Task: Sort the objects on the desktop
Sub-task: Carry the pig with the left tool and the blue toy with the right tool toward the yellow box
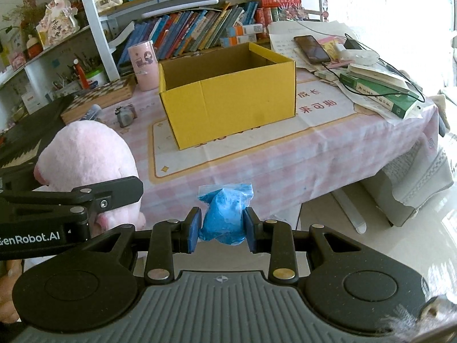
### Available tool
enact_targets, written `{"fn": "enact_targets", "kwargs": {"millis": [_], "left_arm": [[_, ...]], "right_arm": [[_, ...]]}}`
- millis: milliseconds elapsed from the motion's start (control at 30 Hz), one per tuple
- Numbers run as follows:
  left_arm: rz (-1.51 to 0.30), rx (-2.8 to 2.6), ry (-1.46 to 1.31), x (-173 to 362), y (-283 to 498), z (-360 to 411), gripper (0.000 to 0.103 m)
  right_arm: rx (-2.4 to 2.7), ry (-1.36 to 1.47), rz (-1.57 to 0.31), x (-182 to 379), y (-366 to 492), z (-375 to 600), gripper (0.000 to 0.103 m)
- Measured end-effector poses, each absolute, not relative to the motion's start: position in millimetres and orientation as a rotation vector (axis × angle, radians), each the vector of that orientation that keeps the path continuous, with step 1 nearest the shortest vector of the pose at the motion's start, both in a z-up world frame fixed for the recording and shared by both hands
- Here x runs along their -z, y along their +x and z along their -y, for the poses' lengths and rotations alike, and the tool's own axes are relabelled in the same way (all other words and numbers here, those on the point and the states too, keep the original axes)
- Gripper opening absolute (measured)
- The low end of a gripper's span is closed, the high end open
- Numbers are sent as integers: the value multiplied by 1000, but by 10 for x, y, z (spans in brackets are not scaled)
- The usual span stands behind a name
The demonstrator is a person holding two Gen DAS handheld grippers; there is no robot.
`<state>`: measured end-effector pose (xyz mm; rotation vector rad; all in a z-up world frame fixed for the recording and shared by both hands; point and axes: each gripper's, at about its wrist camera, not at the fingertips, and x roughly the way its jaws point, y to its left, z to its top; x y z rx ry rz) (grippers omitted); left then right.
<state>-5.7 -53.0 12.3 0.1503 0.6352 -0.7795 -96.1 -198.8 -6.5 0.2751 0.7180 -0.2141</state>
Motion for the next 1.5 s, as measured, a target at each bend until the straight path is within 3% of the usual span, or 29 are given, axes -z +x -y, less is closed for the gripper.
{"fn": "enact_targets", "kwargs": {"millis": [767,1500], "left_arm": [[-580,736,176,-195,118,659,81],[-428,585,57,-548,904,1400,81]], "right_arm": [[161,251,-720,39,-649,2161,30],[35,73,-570,-420,498,3053,30]]}}
